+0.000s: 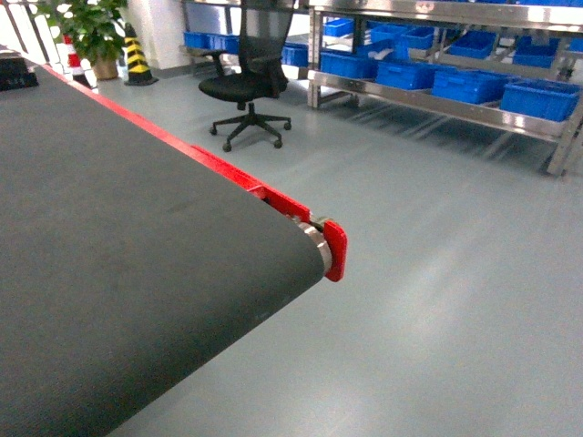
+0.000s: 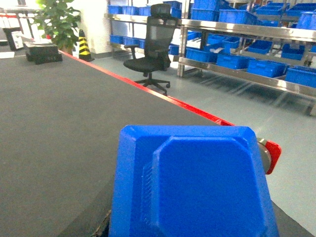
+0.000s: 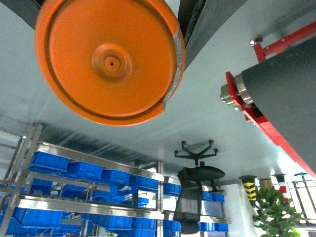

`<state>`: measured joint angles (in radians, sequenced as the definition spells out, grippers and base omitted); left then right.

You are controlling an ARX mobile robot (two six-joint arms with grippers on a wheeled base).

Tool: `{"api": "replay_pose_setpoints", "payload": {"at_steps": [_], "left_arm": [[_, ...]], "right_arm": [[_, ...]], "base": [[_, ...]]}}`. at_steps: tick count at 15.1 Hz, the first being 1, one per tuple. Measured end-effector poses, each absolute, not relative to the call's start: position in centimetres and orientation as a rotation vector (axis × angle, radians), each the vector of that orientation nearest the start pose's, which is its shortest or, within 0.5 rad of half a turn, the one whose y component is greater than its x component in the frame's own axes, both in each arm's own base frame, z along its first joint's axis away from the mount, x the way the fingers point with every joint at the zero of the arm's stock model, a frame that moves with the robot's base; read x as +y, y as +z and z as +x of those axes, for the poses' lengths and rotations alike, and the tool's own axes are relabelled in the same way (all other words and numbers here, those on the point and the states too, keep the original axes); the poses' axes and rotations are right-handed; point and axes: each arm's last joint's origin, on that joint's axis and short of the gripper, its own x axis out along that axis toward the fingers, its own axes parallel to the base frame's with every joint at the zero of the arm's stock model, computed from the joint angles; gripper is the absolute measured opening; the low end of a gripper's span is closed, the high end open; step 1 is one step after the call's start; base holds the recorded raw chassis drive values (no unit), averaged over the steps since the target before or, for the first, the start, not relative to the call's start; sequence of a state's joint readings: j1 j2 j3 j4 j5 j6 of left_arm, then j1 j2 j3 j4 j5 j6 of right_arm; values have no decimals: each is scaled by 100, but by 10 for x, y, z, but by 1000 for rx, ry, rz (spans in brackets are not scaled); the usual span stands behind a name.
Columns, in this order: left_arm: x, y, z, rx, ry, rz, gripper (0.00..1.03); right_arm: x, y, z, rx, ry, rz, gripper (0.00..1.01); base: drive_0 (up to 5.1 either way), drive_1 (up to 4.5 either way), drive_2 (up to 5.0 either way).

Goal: Sort blue parts and orange caps into right shelf containers

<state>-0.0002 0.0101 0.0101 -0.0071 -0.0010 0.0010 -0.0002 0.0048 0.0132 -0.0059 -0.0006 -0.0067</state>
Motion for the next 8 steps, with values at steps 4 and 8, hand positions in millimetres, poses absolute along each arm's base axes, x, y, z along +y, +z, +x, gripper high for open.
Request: {"api": "replay_pose_setpoints", "payload": {"at_steps": [4,8], "left_arm": [[0,165,98,7,0,1,43],[0,165,98,7,1,1,43]], "right_arm": [[0,167,97,-2,0,-7,44],[0,167,97,-2,0,-7,44]], "base": [[-170,-170,-170],[-173,-173,-173]]}}
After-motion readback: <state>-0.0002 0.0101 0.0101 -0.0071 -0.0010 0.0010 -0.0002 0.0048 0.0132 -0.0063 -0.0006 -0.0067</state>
